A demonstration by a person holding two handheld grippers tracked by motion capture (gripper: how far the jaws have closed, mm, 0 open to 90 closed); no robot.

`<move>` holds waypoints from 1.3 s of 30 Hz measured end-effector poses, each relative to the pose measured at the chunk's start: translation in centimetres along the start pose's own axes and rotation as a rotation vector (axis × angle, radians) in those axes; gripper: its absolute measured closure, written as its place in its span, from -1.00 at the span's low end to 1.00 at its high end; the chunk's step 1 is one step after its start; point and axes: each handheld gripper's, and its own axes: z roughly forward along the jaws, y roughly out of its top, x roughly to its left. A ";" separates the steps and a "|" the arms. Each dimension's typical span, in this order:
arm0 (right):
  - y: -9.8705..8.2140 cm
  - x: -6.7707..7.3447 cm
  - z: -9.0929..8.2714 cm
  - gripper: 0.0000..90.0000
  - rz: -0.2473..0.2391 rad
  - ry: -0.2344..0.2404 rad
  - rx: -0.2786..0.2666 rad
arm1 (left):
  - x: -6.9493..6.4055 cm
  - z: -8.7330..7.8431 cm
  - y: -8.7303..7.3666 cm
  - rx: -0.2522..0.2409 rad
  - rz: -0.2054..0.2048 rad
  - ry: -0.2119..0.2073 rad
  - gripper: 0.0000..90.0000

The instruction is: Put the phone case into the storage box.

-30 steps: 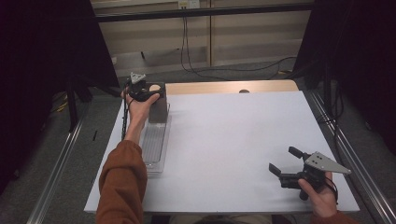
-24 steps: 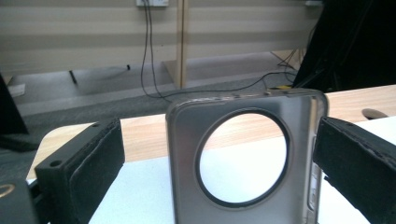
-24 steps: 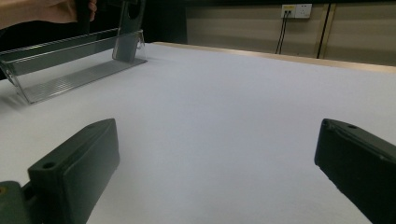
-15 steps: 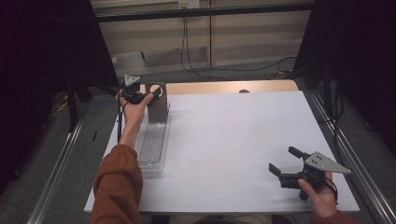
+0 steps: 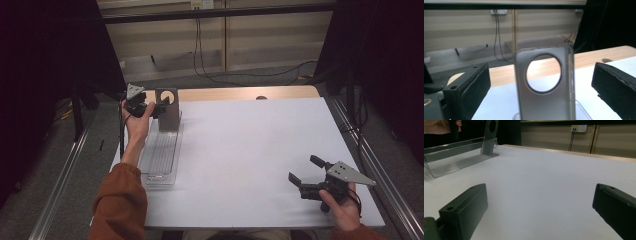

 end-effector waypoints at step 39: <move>0.3 0.5 0.0 -1.00 -0.007 -0.010 -0.005 | -5.1 -9.7 -2.8 -0.141 0.031 -0.167 -0.91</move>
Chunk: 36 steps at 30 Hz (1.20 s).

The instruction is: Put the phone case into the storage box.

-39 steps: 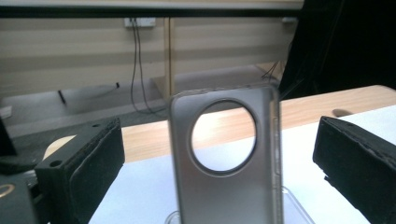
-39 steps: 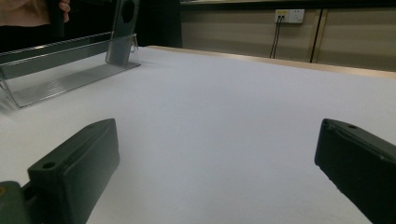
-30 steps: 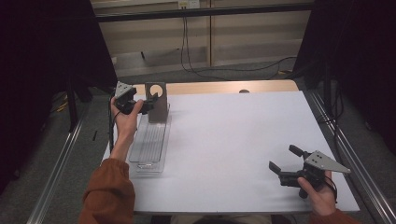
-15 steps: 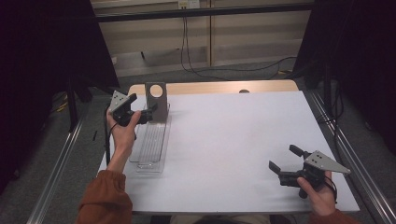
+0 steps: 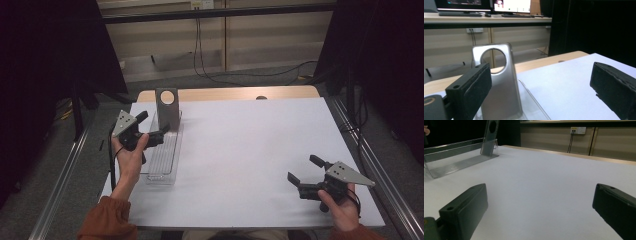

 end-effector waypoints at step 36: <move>0.0 -0.1 -0.4 -1.00 -0.005 -0.009 -0.008 | -3.6 -7.0 -4.2 -0.001 0.038 -0.007 -0.92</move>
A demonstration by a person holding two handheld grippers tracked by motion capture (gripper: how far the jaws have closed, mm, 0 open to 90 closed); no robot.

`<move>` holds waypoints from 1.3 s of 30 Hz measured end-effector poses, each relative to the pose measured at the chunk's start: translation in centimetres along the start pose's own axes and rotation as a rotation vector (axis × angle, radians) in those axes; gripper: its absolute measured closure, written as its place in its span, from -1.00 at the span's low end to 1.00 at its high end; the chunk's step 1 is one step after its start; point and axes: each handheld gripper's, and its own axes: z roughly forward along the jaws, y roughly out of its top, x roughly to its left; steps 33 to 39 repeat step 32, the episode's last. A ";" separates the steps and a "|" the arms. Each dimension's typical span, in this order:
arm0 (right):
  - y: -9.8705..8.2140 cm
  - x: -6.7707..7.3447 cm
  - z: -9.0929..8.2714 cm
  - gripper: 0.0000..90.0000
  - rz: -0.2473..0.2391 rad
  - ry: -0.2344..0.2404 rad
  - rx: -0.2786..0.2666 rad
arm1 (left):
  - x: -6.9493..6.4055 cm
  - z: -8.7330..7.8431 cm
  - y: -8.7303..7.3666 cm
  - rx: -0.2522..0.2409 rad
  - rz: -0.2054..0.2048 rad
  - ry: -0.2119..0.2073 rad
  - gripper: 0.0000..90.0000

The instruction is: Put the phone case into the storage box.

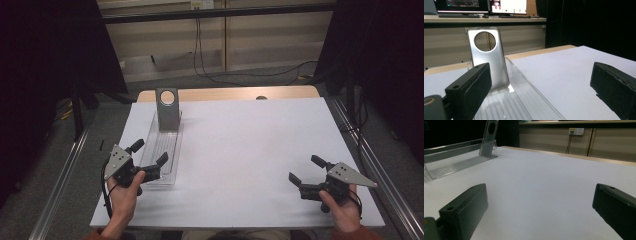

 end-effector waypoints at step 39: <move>-0.2 0.1 -0.8 -1.00 -0.005 -0.034 0.001 | -0.6 -3.2 -3.3 0.056 -0.007 0.028 -0.93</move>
